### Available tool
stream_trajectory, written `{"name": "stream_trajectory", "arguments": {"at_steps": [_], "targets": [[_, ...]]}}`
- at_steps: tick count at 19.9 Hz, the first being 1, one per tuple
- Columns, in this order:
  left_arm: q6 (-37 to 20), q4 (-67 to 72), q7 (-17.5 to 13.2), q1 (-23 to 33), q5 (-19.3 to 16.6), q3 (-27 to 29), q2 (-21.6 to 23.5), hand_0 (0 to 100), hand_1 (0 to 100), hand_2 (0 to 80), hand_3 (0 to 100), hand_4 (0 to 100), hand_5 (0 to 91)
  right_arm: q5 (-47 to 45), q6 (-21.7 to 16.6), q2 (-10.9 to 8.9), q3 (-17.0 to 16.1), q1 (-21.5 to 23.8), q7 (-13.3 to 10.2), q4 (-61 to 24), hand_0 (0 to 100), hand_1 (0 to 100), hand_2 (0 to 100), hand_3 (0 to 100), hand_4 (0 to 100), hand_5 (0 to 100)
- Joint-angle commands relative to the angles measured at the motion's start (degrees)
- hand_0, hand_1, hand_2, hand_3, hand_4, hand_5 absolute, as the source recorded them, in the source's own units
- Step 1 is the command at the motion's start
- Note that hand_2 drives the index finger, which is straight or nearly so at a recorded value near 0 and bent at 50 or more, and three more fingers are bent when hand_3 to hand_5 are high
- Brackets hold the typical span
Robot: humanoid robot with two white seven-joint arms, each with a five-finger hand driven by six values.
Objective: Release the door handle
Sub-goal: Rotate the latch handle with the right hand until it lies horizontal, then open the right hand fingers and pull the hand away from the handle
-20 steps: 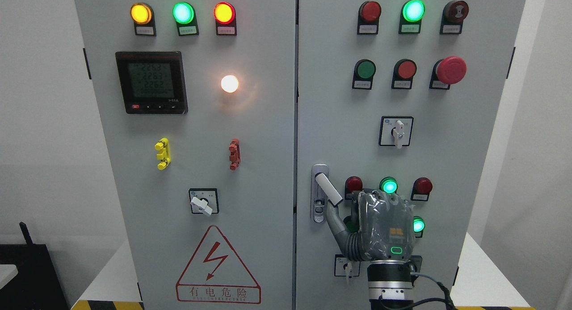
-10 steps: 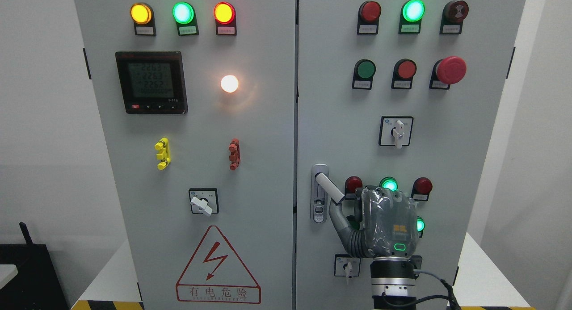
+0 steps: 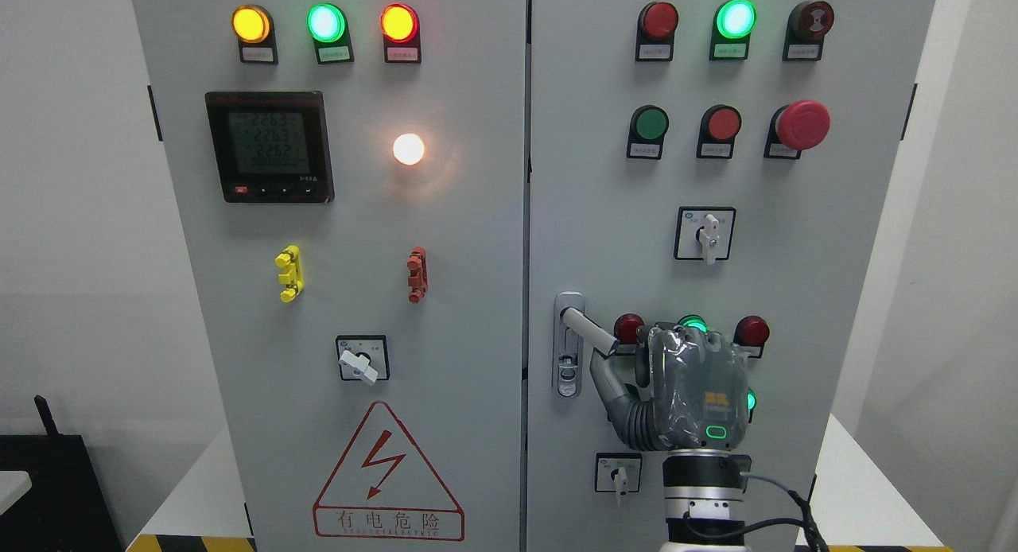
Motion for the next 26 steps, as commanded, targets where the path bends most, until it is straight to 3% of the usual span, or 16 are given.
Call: {"name": "stream_trajectory", "arguments": {"at_steps": [1,20,26], "targets": [[-0.02,1.32,0.02,-0.88,-1.67,0.05,0.00,12,39,0.0,0,0,0.0,-0.02,-0.03,0.01,-0.46,-0.21,0.00,-0.17,51,41,100,100,100,97],[-0.02,1.32,0.02,-0.88,-1.58,0.05,0.00,12,39,0.0,0,0,0.0,-0.02,0.06,0.01,-0.54,-1.00,0.35,-0.52,52,40,100,100,100,97],[-0.02,1.32,0.02,-0.88,-1.67,0.05,0.00,12,39,0.0,0,0,0.0,-0.11,-0.12,0.10,-0.19,2.42,-0.35,-0.79,52,40,100,100,100,97]]}}
